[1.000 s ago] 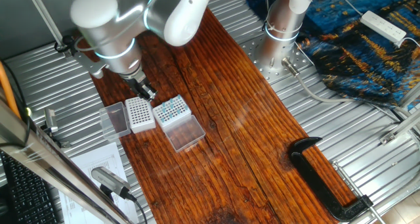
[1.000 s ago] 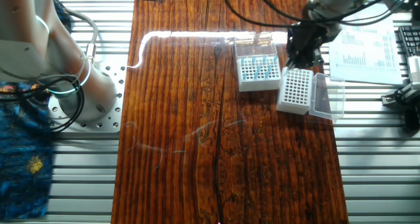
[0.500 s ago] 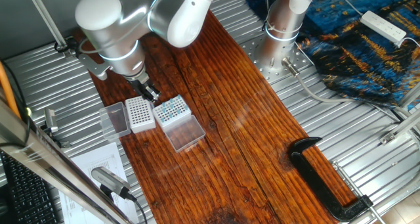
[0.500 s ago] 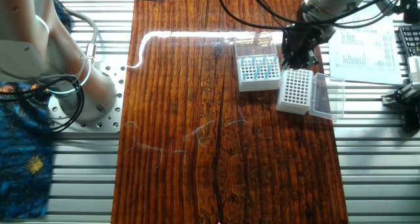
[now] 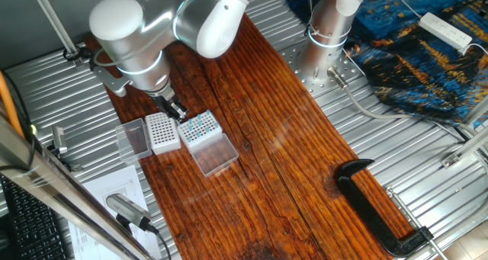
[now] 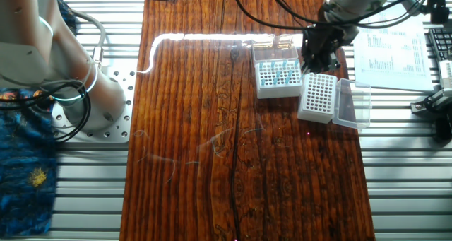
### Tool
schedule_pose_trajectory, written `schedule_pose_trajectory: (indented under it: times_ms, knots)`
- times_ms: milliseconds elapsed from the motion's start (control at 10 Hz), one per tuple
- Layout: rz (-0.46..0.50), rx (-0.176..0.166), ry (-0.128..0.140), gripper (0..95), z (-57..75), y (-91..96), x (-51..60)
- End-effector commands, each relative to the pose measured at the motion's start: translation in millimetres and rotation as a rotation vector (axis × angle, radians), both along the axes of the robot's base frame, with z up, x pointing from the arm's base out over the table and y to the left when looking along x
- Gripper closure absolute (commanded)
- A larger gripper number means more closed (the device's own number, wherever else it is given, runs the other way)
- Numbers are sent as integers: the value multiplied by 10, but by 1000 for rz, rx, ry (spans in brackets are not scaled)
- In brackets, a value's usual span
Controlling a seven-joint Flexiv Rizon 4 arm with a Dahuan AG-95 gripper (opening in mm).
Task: Transfer all medium pipette tips from one holder to another
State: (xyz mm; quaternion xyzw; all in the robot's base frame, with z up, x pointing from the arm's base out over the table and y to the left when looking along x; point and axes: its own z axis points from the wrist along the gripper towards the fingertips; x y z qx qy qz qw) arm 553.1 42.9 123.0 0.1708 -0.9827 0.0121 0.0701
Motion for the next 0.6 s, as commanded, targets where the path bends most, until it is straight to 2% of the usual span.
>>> schedule_pose_trajectory:
  times_ms: [100,300,400,600]
  knots:
    - [6,-2,-4,950,-3,-6,-13]
    - [10,-1,-4,950,-25,-15,-10]
    - [17,1,-3,760,-37,-21,-12]
    - [24,2,-2,760,-48,-25,-13]
